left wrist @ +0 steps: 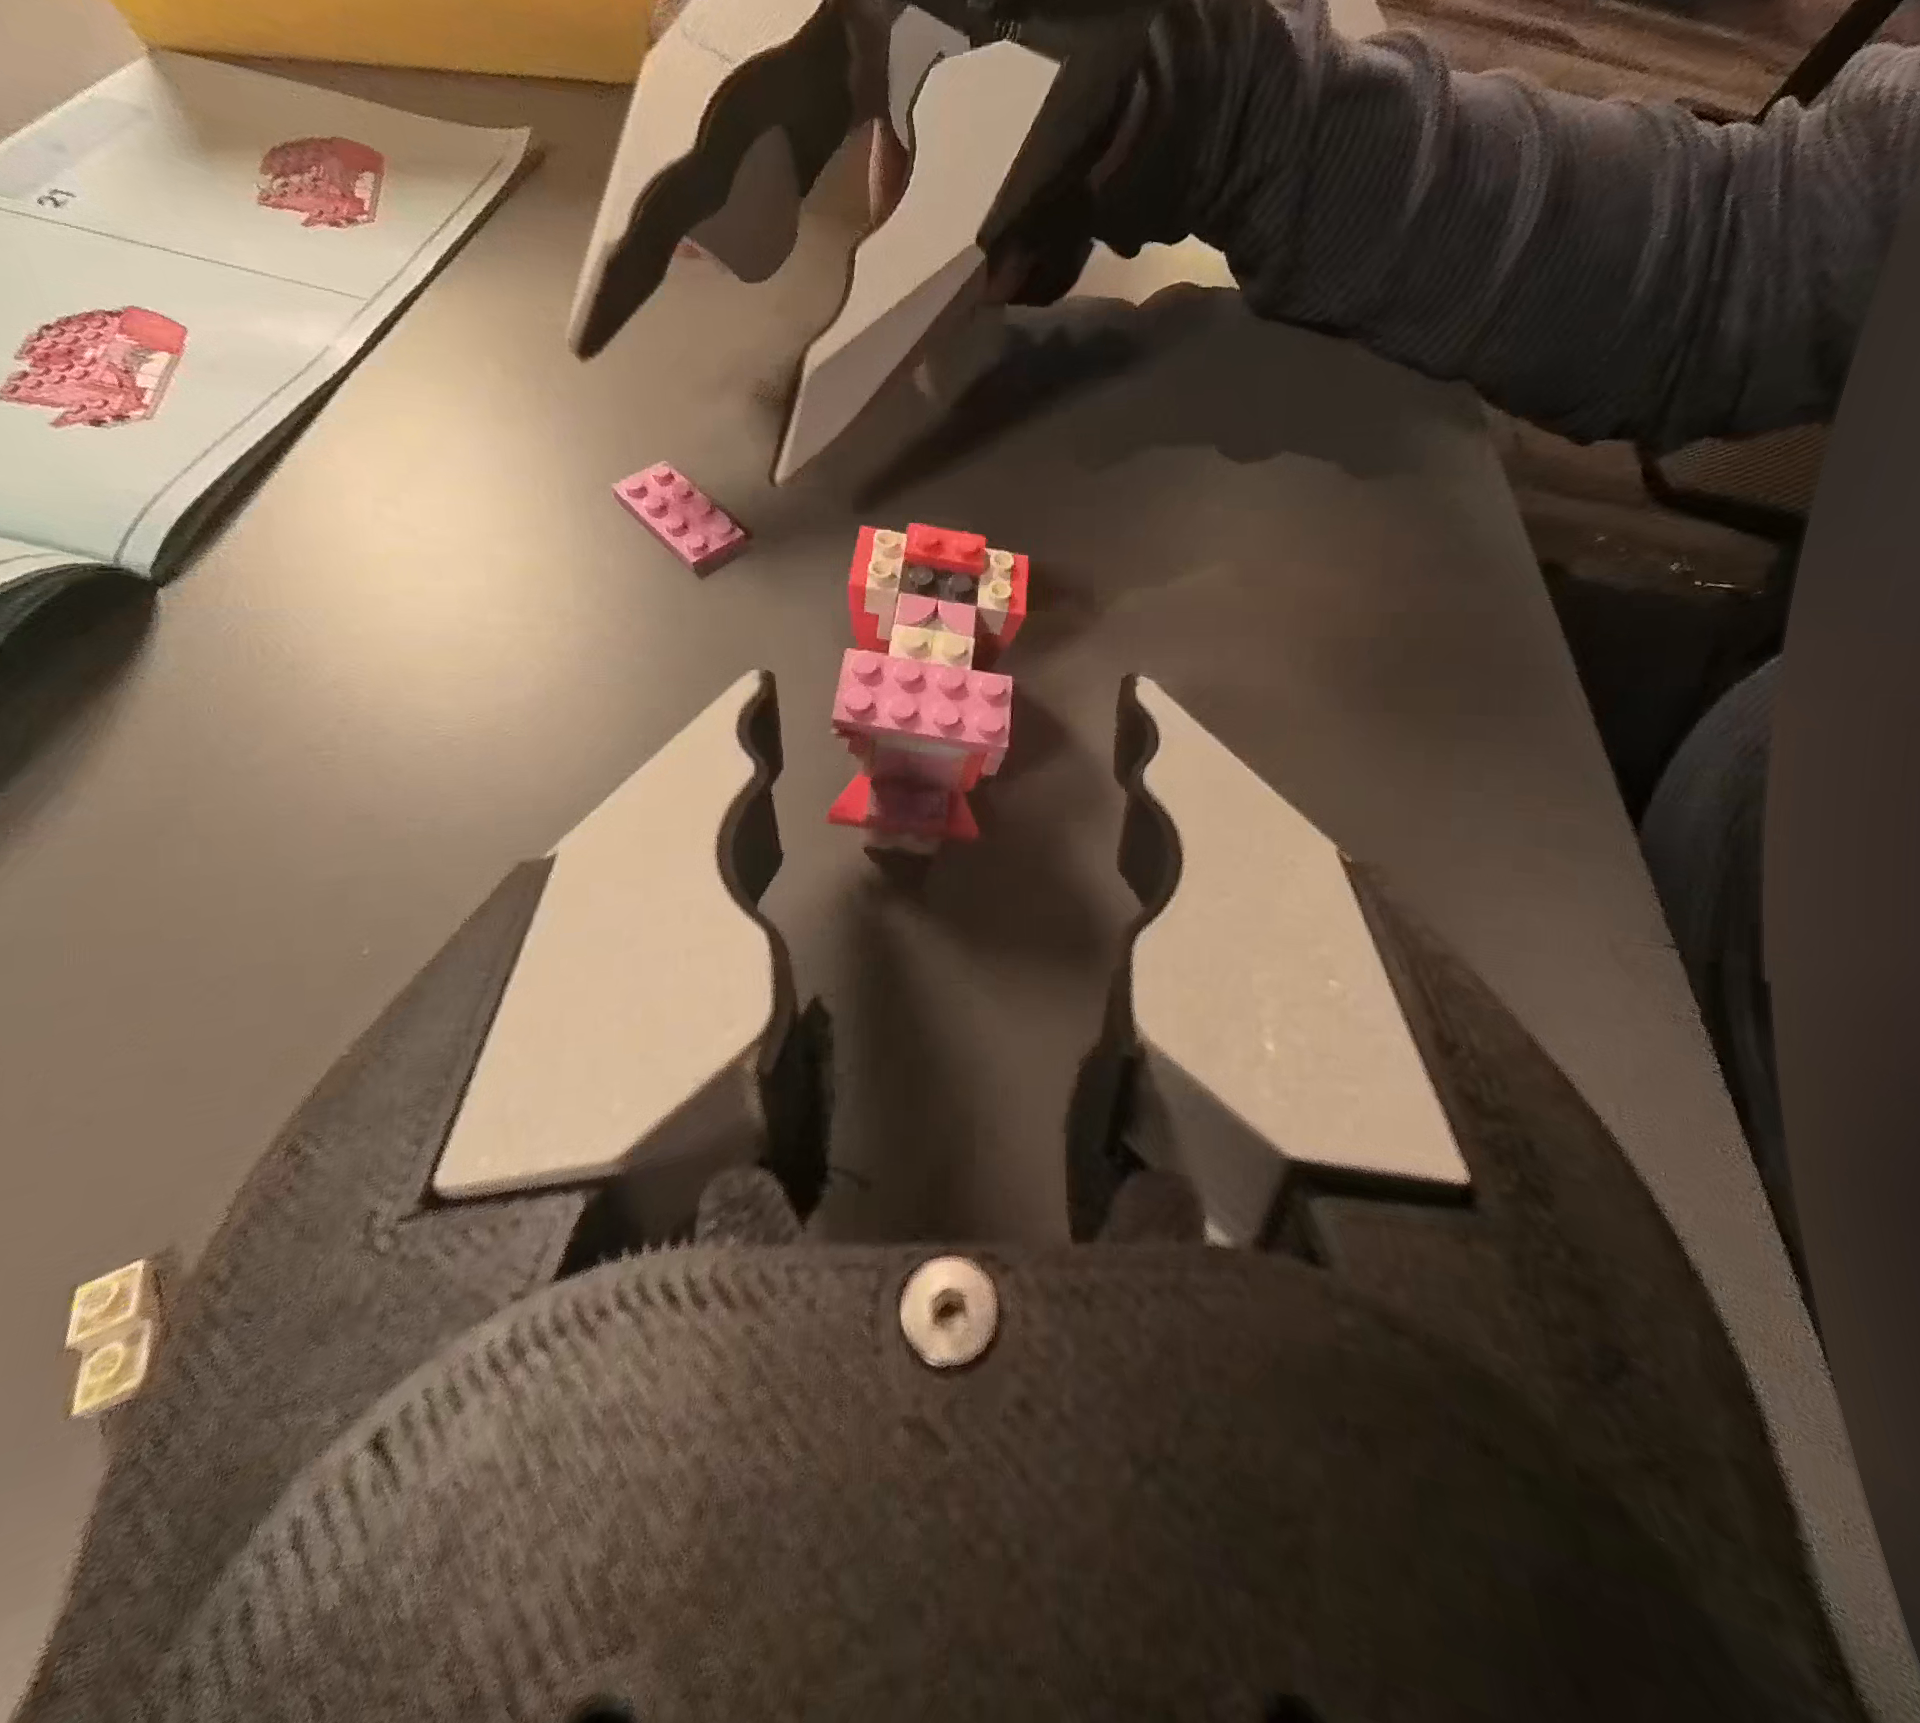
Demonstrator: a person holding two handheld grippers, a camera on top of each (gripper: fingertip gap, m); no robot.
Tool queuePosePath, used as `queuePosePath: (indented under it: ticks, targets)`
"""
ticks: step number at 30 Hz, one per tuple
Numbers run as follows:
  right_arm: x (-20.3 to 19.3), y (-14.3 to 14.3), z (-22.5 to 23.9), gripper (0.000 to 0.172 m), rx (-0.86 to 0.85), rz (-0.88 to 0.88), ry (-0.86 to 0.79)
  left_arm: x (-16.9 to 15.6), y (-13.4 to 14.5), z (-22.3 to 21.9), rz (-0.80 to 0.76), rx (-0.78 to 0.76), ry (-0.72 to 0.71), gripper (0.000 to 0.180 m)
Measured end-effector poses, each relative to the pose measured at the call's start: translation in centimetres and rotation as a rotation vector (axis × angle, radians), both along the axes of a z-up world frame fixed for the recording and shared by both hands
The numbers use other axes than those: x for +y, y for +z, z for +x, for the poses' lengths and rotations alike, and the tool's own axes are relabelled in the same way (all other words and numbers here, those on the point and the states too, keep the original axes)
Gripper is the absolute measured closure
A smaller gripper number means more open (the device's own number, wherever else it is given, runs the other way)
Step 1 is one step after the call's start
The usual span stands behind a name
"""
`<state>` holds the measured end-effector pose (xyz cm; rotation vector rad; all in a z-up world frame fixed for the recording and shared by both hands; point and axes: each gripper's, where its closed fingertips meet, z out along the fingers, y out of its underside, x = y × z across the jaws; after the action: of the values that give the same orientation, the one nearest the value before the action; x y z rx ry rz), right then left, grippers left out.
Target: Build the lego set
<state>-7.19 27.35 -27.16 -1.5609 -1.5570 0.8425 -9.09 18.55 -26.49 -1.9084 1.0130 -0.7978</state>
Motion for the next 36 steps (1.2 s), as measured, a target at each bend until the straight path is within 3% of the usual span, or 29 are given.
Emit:
queuePosePath:
  ticks: [8, 19, 36]
  targets:
    - [-0.5, -1.7, -0.1, 0.117, -0.112, 0.014, 0.0, -0.7, -1.1, 0.5, -0.051, 0.049, -0.062, 0.131]
    - [0.0, -2.3, -0.3, 0.121, -0.154, -0.007, -0.043, -0.1, -2.2, 0.4, -0.083, 0.116, -0.021, 0.143]
    - [-0.8, -2.4, -0.8, 0.14, -0.16, -0.036, -0.008, -0.5, -3.1, 1.2, -0.008, 0.224, -0.053, 0.144]
